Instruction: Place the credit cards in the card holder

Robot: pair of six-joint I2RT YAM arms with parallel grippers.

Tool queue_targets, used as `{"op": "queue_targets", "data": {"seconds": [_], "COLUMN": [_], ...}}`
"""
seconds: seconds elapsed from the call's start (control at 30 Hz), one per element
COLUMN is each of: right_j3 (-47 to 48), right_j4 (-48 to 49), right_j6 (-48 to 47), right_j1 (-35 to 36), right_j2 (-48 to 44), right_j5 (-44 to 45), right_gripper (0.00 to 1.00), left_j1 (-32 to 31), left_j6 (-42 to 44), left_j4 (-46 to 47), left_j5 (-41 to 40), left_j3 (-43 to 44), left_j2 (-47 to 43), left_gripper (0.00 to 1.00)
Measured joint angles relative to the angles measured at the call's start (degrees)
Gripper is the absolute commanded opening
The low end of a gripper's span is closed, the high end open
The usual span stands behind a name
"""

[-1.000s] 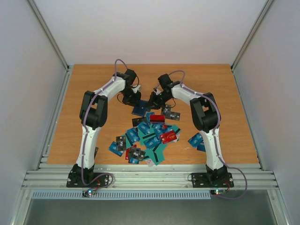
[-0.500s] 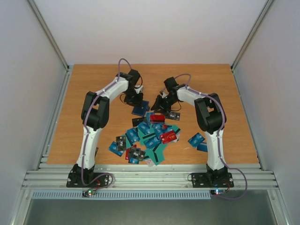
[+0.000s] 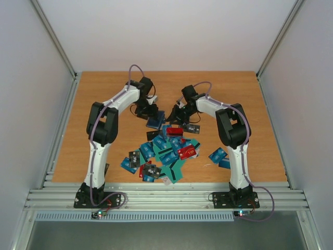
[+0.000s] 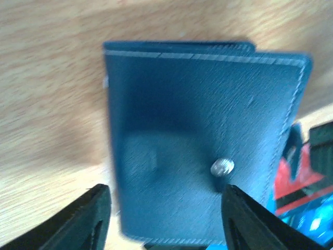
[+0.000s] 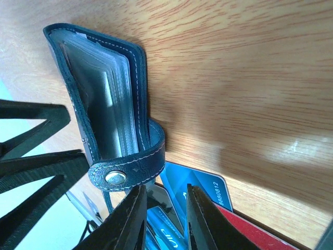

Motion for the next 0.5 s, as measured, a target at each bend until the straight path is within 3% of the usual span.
{"op": "queue_targets", "data": {"seconds": [0.27,0.5], "right_j3": [0.0,0.8], "right_j4": [0.6,1.3], "right_j6": [0.5,0.9], "right_j1": [0.0,0.0], "right_j2": [0.0,0.3], "right_j5": [-0.7,-1.2], "right_gripper": [0.22,0.22], "left_j1": [4.6,4.1], "left_j6": [2.6,2.9], "left_j4": [0.0,1.5], "left_j5": [0.9,4.0], "left_j3": [-6.8,-9.5], "left_j2": [-4.8,-4.3], "left_gripper": [0.73,0.78]}}
